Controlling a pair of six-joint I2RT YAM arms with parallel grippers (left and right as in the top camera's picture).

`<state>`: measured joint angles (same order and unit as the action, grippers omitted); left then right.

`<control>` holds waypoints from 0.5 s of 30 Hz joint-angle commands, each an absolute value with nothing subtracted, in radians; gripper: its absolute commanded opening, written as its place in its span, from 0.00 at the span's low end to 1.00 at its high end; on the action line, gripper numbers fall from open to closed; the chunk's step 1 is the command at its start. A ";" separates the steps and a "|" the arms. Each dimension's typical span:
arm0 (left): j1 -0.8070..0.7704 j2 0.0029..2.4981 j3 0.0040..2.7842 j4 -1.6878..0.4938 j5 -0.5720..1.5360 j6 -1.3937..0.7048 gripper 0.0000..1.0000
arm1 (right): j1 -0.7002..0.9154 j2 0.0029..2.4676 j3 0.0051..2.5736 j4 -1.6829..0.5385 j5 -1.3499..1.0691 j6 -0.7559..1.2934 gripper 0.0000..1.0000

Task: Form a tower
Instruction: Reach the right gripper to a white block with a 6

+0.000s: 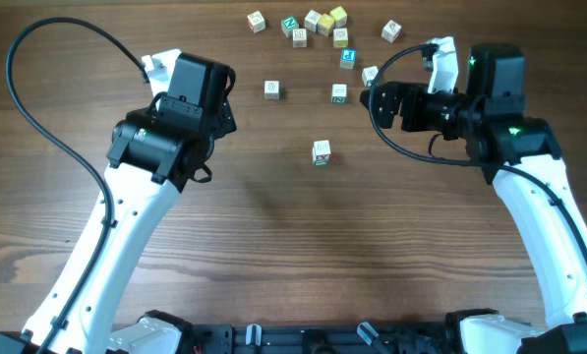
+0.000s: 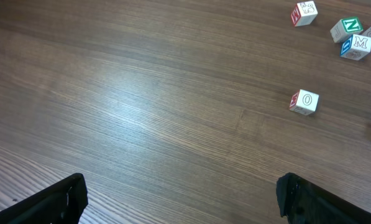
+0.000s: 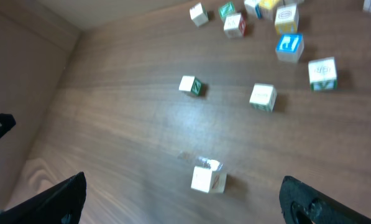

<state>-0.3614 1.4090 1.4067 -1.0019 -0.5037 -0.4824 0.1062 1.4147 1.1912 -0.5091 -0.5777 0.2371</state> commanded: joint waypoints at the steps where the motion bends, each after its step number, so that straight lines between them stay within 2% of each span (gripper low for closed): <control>1: -0.357 1.404 1.408 -1.000 -0.506 -0.471 1.00 | 0.113 1.418 1.214 -0.451 -0.416 0.194 1.00; 4: -0.357 1.404 1.408 -1.000 -0.506 -0.471 1.00 | 0.115 1.478 1.256 -0.404 -0.317 0.155 1.00; 7: -0.357 1.404 1.408 -1.000 -0.506 -0.471 1.00 | 0.115 1.642 1.366 -0.420 -0.223 0.084 1.00; 11: -0.357 1.404 1.408 -1.000 -0.506 -0.471 1.00 | 0.118 1.872 1.460 -0.402 -0.197 0.017 0.98; 15: -0.357 1.404 1.408 -1.000 -0.506 -0.471 1.00 | 0.156 2.061 1.486 -0.274 -0.173 -0.058 0.97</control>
